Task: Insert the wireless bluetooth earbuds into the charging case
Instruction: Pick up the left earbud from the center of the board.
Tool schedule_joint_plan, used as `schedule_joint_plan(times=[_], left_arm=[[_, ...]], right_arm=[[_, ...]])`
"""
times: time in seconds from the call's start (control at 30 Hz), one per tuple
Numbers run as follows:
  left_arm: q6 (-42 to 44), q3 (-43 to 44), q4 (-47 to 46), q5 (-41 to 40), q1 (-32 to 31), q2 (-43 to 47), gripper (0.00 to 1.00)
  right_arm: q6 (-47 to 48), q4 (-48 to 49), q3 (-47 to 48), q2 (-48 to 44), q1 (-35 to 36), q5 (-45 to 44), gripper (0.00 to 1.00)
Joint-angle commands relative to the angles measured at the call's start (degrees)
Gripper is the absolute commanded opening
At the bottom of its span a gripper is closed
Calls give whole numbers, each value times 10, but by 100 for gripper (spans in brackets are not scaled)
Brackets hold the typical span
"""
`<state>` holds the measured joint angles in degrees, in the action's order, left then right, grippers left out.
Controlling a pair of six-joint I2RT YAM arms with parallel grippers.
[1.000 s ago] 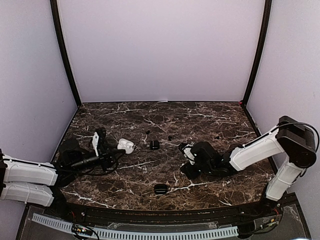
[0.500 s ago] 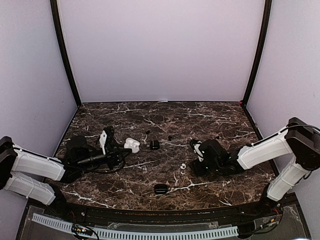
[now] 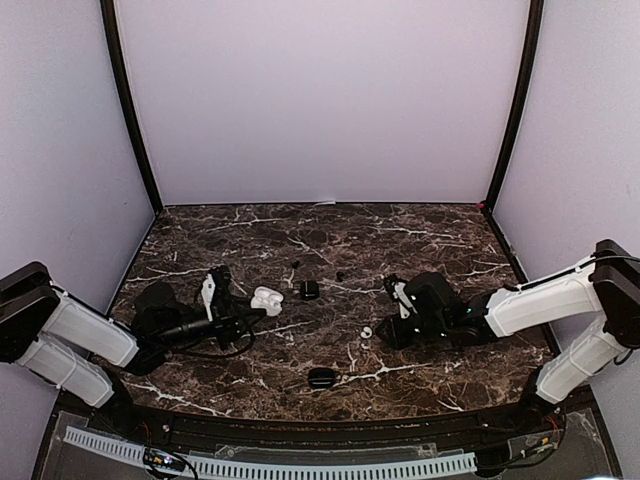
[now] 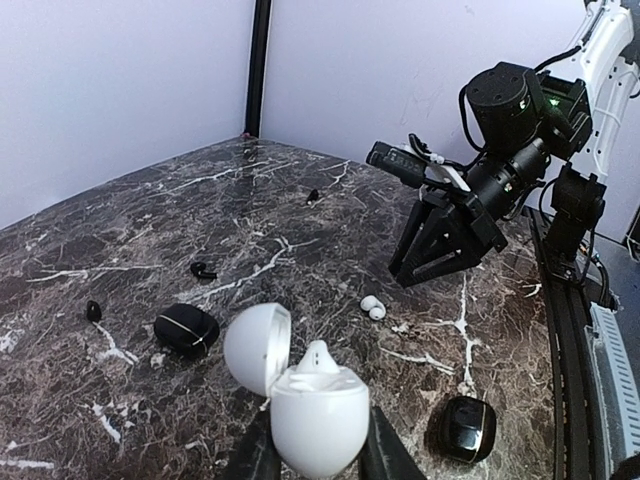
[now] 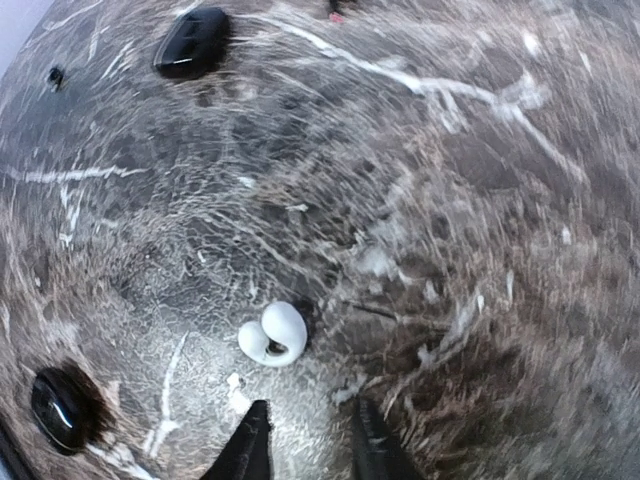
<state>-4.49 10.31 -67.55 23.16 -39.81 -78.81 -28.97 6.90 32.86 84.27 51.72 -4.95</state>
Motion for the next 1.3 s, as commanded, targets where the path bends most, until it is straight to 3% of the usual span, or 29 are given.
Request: schedule_joint_plan(times=[0.0,0.1,0.4,0.77,1.27], left_arm=[[14,-13,-49,-6,-5,20,18],[16,-14,-47,-7,-5,25,18],[29,-18,-36,-33,-8,37,18],[37,-16,-28,-31,-10,42,18],[39,-14,-17,-30,-11,47,18]], right_arm=[[-104,-77,29,-12,-3,1,22],[-147,-106,42,-13,-4,-7,14],[-177,-98,62,11,-4,20,20],[-184,-59,81,86,-4,59,14],[-200,-62,91,111,-6,34,15]])
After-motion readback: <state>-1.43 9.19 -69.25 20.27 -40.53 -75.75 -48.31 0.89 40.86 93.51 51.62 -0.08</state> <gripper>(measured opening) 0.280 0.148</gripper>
